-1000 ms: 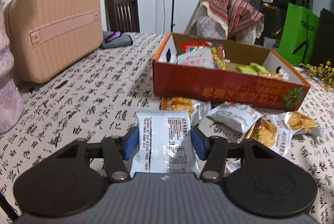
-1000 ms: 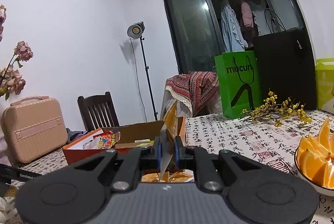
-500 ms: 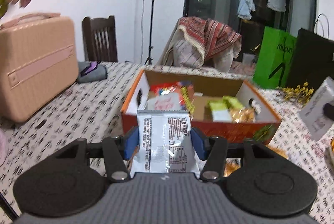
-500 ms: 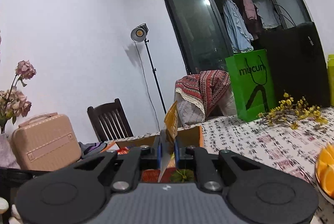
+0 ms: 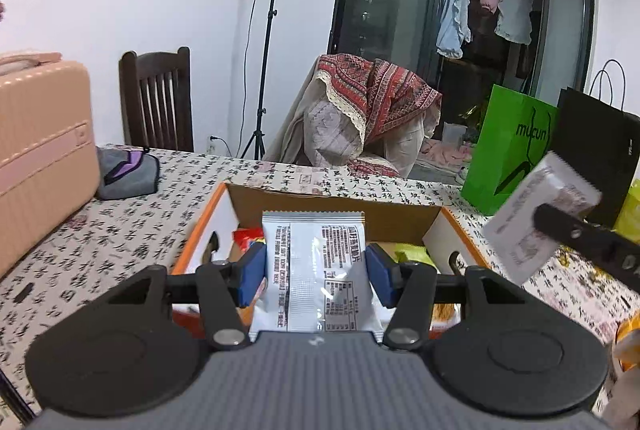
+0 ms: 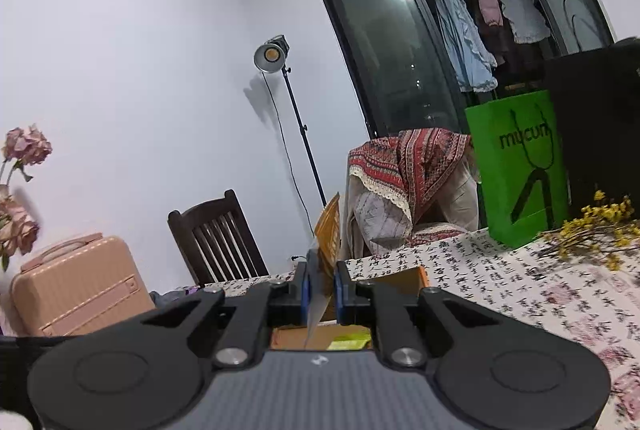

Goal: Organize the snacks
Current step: 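Carry the white and silver packets into the orange box and open both grippers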

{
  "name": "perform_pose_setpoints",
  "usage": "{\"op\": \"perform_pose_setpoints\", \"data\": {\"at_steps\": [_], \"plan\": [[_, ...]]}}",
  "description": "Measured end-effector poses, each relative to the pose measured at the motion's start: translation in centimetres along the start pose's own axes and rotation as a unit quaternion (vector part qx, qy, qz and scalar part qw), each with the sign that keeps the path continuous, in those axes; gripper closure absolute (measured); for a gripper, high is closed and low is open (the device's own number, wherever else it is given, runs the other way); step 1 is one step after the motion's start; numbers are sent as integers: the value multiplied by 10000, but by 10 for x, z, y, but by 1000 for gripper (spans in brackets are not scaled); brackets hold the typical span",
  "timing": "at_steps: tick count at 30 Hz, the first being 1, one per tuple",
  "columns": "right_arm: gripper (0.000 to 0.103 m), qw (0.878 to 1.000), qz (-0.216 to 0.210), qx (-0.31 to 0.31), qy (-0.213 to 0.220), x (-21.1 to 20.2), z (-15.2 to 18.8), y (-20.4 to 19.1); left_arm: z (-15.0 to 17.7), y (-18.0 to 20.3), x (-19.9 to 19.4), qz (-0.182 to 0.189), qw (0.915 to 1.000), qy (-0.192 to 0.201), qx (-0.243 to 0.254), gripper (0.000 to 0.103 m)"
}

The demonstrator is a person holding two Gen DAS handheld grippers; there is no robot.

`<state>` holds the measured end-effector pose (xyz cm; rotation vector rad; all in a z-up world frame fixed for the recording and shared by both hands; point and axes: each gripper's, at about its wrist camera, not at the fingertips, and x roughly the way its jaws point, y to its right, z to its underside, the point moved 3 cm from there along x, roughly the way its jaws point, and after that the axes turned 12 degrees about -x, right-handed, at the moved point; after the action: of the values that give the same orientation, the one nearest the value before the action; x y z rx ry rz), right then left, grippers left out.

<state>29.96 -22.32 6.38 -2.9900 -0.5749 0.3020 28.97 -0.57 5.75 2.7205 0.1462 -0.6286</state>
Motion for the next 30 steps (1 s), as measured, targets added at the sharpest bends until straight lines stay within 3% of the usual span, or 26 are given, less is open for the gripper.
{"op": "perform_pose_setpoints", "data": {"at_steps": [8, 14, 18, 19, 20, 23, 27, 28, 30], "plan": [[91, 9993, -102, 154, -323, 64, 15, -2, -1, 5, 49, -91, 10000, 39, -7, 47], [91, 9980, -269, 173, -548, 84, 42, 11, 13, -10, 87, -224, 9997, -69, 85, 48], [91, 9961, -386, 198, -772, 92, 52, 14, 17, -14, 90, -184, 9997, 0, 173, 45], [88, 9956, -392, 159, -833, 93, 55, 14, 18, -15, 90, -163, 9997, 1, 167, 38], [87, 9953, -368, 149, -888, 93, 57, 15, 19, -16, 89, -175, 9997, 11, 160, 22], [85, 9946, -250, 179, -987, 93, 59, 19, 20, -20, 86, -383, 9990, 210, 99, 1], [21, 9955, -20, 241, -919, 87, 57, 24, 17, -27, 85, -479, 9986, 204, -83, 0], [14, 9957, 46, 244, -888, 85, 56, 25, 16, -29, 86, -510, 9985, 170, -126, 0], [15, 9959, 107, 212, -871, 83, 54, 25, 15, -32, 87, -530, 9983, 123, -198, 0]]}}
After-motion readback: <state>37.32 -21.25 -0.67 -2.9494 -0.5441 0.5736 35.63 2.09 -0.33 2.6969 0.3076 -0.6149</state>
